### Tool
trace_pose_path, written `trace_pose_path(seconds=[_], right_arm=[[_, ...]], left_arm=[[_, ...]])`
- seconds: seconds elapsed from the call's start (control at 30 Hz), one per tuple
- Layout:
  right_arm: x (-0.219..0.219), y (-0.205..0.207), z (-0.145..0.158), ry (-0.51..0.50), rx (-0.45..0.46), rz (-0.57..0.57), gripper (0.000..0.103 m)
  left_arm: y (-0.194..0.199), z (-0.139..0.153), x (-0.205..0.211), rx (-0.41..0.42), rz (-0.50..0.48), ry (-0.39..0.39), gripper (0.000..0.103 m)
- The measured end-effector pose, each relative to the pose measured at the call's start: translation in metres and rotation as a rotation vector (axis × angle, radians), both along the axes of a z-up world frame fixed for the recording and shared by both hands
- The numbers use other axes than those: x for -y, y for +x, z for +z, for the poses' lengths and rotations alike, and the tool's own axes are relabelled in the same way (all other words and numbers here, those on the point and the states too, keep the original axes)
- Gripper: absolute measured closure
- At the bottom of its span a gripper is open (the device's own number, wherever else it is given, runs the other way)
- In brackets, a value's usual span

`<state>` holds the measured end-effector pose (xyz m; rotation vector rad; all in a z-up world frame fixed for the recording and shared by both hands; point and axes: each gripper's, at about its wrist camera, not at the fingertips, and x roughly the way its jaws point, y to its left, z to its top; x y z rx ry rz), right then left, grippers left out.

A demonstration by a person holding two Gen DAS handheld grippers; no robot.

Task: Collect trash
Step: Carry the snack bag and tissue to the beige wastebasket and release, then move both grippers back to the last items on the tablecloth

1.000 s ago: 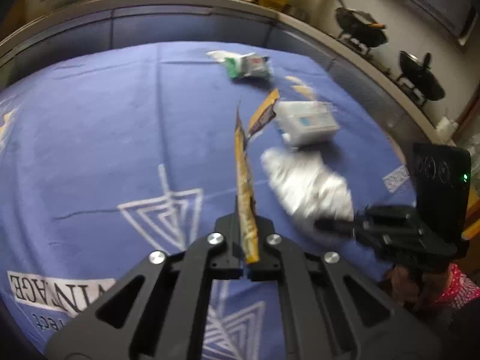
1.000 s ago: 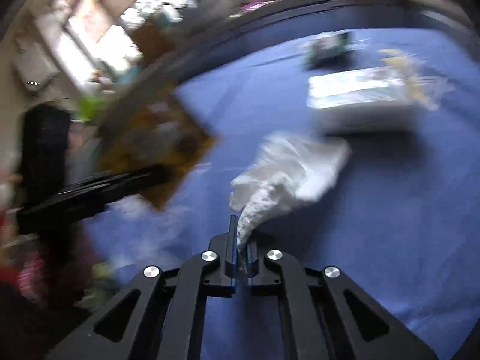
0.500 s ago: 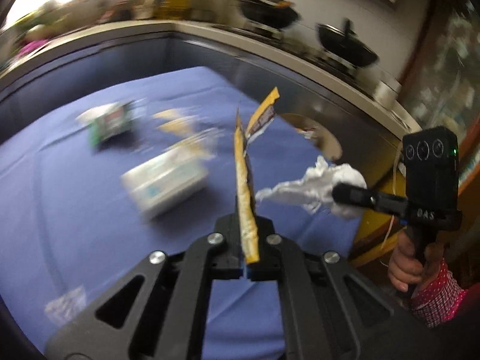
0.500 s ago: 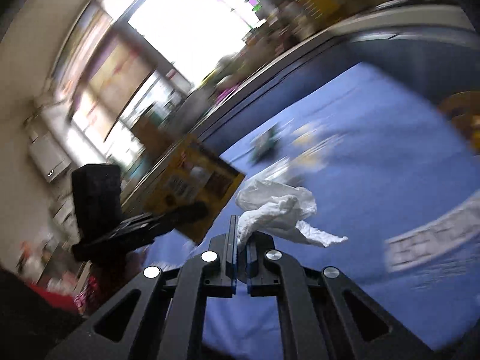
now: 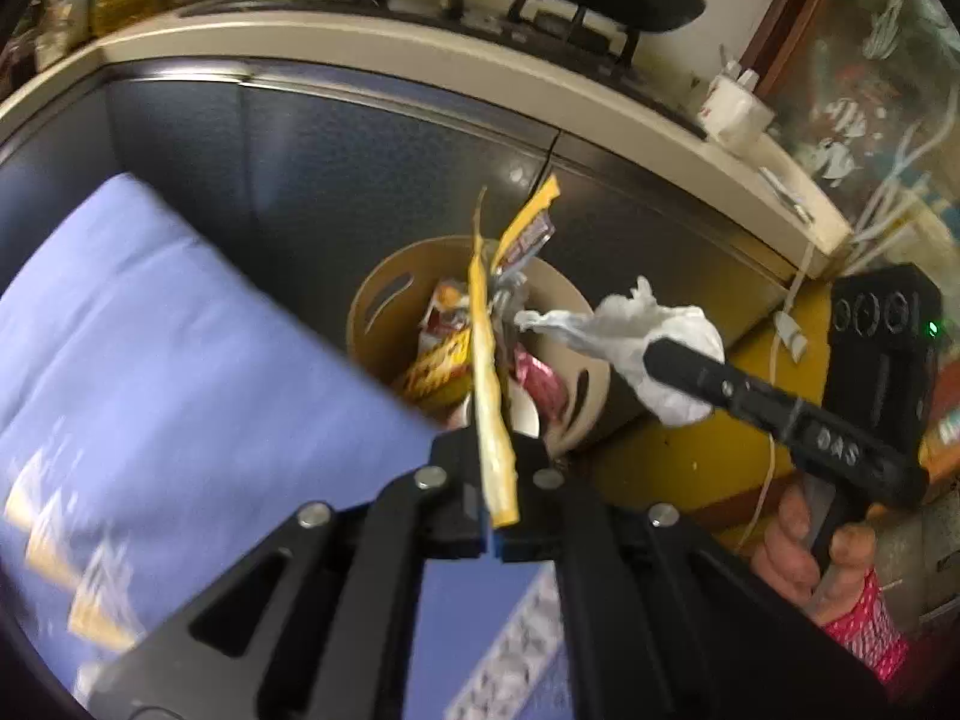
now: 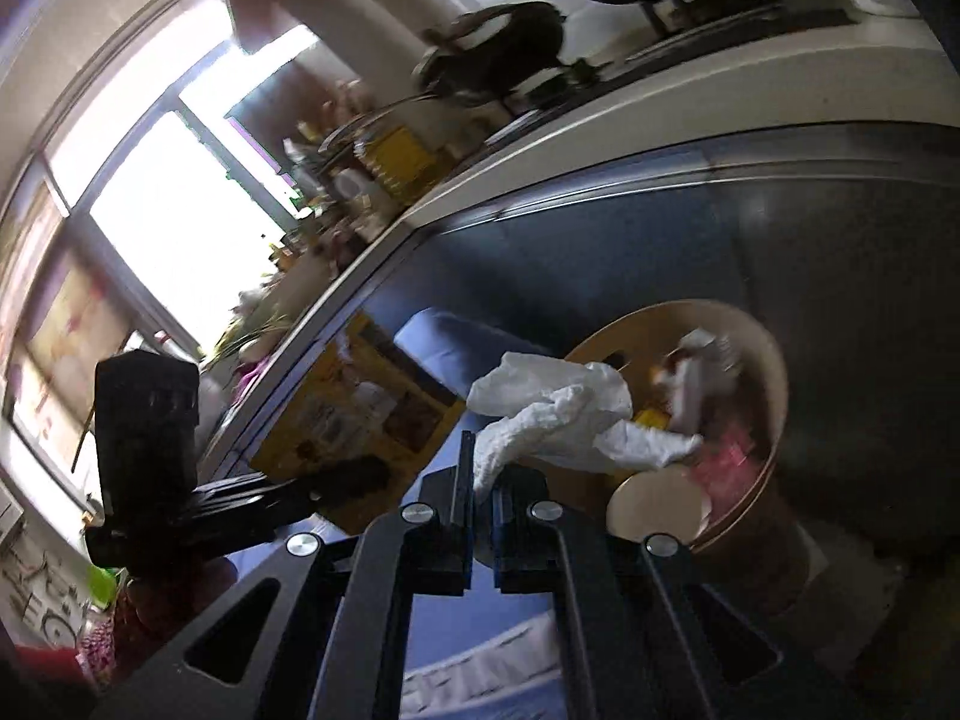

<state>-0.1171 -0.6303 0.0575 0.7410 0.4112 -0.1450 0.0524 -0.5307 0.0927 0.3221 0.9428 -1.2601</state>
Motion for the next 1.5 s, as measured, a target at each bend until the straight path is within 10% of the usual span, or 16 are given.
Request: trace_pose_path(seconds=[0.27,0.37,0.5,1.13,1.3,1.5], right_arm=[[0.043,0.025,-0.037,0.044,-0.086,-0.056,0.099],[0.050,0.034,-0.055,0.103,-0.141,-0.083,0.090],[0.048,0.036,-0.067,0.132,-0.173,-0.106,0.038],[-0.002,0.024,0.015,0.133,0.030,-0.024,0.037],[0.024,0.065,-0.002,-0.022,-0.253,-0.183,0.028],[-0.014,0.057,0.032,-0.070,-0.130,-0.099,0.028]], left_arm=[[0.015,-0.043,0.066,-0.032,0.009,0.080,0.097],[0.016,-0.056,0.077,0.015,0.041,0.158,0.035],[0.018,-0.047,0.066,0.030,0.085,0.129,0.036],[0.016,0.042,-0.114,0.113,0.314,-0.159,0.036],[0.021,0.041,-0.157,0.100,0.372,-0.151,0.036],[0.021,0.046,-0.242,0.149,0.451,-0.202,0.036]])
